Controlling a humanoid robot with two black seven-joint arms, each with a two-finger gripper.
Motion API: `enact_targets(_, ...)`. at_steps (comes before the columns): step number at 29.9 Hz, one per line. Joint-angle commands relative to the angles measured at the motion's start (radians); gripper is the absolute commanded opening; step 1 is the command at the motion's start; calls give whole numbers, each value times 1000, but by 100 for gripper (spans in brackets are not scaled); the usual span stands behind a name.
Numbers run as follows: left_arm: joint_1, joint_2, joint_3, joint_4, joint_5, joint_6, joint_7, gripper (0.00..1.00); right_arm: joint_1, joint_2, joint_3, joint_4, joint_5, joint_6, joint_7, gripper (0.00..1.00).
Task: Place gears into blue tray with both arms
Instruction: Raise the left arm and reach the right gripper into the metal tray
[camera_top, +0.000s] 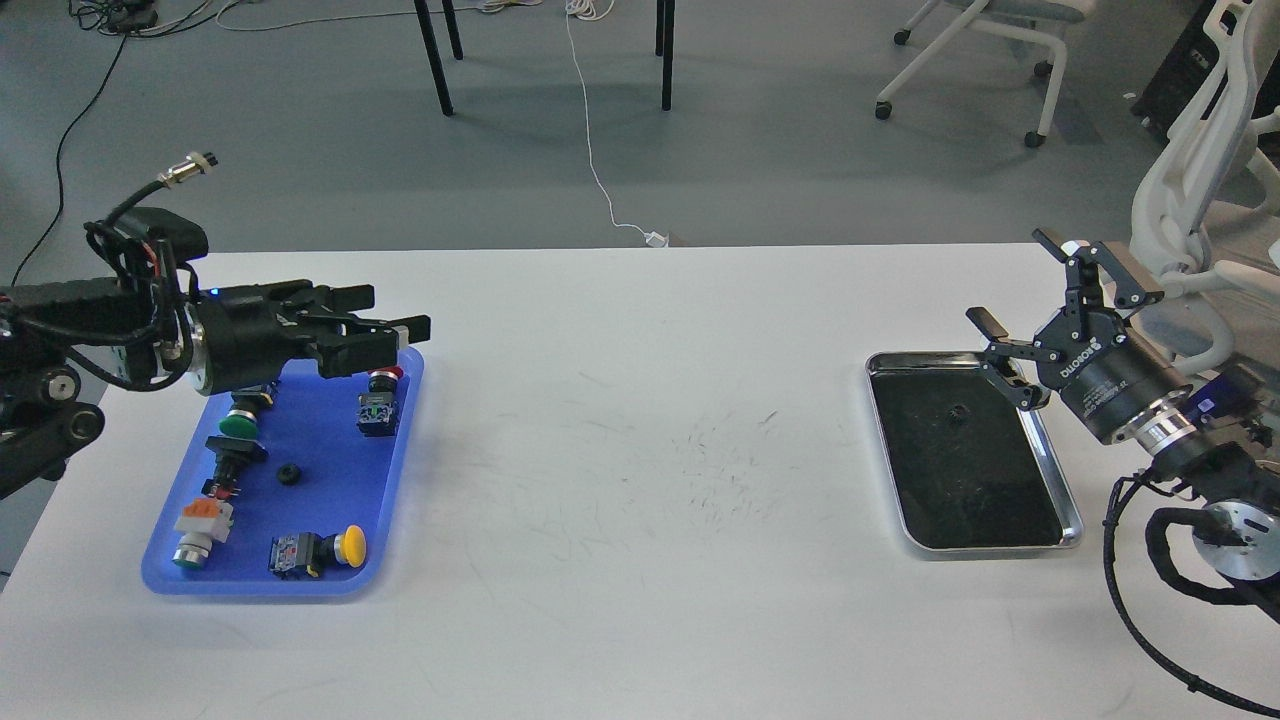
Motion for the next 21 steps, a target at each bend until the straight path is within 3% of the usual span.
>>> enact_targets(1,93,-89,-69,-22,-520,44,0,98,40,-71,-18,19,-215,4,0,98)
enact_targets(6,333,-297,-373,-20,-552,44,0,98,152,-177,-120,30,-547,39,0,98)
enact_targets(9,412,-410,-501,-17,-564,35,0,98,264,-232,-237,20,-763,62,0,98)
enact_targets(10,426,-442,-530,-13,-568,35,25,98,312,-247,-280,14,-840,65,0,98)
enact_targets(15,457,-484,-584,9,-645,19,89,98,552,-252,-509,-81,-1168,97,0,99)
enact_targets(21,457,-484,-636,27,-677,-54,100,98,793,-99,-841,-251,-1271,131,0,99)
